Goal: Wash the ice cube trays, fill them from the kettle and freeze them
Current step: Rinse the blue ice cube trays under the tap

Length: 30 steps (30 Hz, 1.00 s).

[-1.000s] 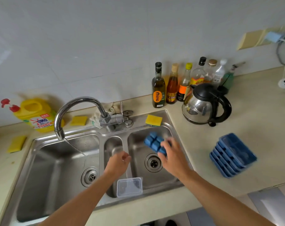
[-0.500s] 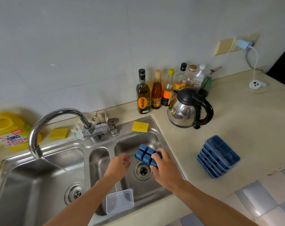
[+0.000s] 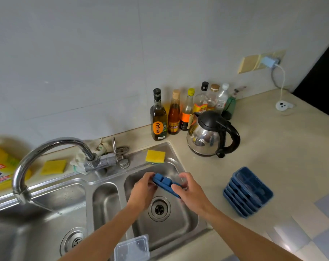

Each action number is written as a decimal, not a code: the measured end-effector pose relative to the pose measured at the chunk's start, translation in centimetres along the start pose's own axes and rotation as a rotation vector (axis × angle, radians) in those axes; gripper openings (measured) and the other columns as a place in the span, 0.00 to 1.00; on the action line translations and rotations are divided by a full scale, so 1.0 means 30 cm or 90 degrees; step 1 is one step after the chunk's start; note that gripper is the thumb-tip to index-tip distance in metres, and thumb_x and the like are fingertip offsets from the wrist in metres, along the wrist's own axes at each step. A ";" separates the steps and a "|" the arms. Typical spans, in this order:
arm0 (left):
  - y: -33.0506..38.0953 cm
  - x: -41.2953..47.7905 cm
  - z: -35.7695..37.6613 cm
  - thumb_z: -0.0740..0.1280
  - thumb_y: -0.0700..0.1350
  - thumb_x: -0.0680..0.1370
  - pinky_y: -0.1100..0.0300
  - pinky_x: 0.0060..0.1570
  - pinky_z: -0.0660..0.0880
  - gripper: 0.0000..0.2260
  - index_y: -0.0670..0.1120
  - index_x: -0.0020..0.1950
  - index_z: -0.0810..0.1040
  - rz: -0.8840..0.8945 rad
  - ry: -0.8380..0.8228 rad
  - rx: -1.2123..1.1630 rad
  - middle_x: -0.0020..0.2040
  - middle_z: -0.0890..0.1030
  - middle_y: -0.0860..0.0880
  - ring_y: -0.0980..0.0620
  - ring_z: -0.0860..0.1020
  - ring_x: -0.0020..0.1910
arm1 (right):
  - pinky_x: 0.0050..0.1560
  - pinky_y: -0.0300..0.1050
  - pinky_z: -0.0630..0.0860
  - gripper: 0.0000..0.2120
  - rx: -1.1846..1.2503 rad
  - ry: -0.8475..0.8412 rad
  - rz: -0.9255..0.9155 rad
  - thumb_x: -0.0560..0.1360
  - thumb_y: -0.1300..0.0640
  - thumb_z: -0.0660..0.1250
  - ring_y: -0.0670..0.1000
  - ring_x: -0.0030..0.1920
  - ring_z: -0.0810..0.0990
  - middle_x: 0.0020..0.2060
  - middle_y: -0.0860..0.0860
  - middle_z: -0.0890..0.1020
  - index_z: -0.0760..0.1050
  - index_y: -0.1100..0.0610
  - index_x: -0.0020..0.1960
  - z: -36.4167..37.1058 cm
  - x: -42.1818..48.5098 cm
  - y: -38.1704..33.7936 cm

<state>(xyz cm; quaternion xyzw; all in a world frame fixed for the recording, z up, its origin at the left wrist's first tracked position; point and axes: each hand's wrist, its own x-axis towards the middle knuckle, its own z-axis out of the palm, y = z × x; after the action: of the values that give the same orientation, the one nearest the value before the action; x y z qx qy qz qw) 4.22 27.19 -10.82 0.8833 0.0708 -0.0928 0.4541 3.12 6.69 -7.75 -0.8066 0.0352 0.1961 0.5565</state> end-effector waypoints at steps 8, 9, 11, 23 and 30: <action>0.161 0.053 0.086 0.66 0.37 0.82 0.54 0.51 0.82 0.09 0.49 0.57 0.80 0.032 -0.007 -0.054 0.50 0.84 0.51 0.53 0.83 0.49 | 0.50 0.51 0.85 0.23 -0.043 -0.060 0.046 0.79 0.39 0.67 0.49 0.46 0.86 0.53 0.52 0.84 0.71 0.53 0.65 -0.218 -0.022 -0.030; 0.172 0.056 0.111 0.65 0.36 0.82 0.53 0.51 0.82 0.10 0.51 0.56 0.80 0.031 -0.012 -0.045 0.50 0.85 0.52 0.54 0.83 0.49 | 0.50 0.46 0.82 0.25 -0.119 -0.051 0.021 0.78 0.37 0.66 0.47 0.50 0.84 0.57 0.49 0.82 0.69 0.51 0.68 -0.258 -0.036 -0.028; 0.197 0.063 0.172 0.64 0.36 0.82 0.57 0.49 0.82 0.12 0.52 0.55 0.81 0.037 -0.024 -0.007 0.49 0.84 0.54 0.58 0.82 0.46 | 0.52 0.40 0.75 0.27 -0.226 -0.012 -0.035 0.78 0.36 0.64 0.44 0.56 0.79 0.61 0.46 0.78 0.67 0.48 0.73 -0.352 -0.065 -0.024; 0.292 0.071 0.595 0.63 0.44 0.82 0.55 0.55 0.77 0.15 0.56 0.67 0.79 0.059 -0.152 0.395 0.56 0.81 0.50 0.48 0.81 0.56 | 0.65 0.51 0.71 0.31 -0.504 0.093 -0.149 0.79 0.35 0.64 0.53 0.65 0.72 0.68 0.51 0.74 0.66 0.52 0.74 -0.749 -0.177 0.053; 0.318 0.060 0.644 0.60 0.44 0.83 0.53 0.57 0.76 0.18 0.51 0.73 0.74 -0.034 -0.128 0.355 0.63 0.80 0.47 0.45 0.79 0.61 | 0.57 0.51 0.75 0.38 -0.601 0.012 -0.071 0.76 0.35 0.66 0.56 0.62 0.72 0.65 0.54 0.69 0.55 0.51 0.77 -0.723 -0.205 0.130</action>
<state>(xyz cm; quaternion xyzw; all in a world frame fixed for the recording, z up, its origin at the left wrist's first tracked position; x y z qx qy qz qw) 6.06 6.02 -14.73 0.9582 0.0201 -0.2077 0.1959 2.39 -15.54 -2.41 -0.9737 -0.0961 0.1530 0.1385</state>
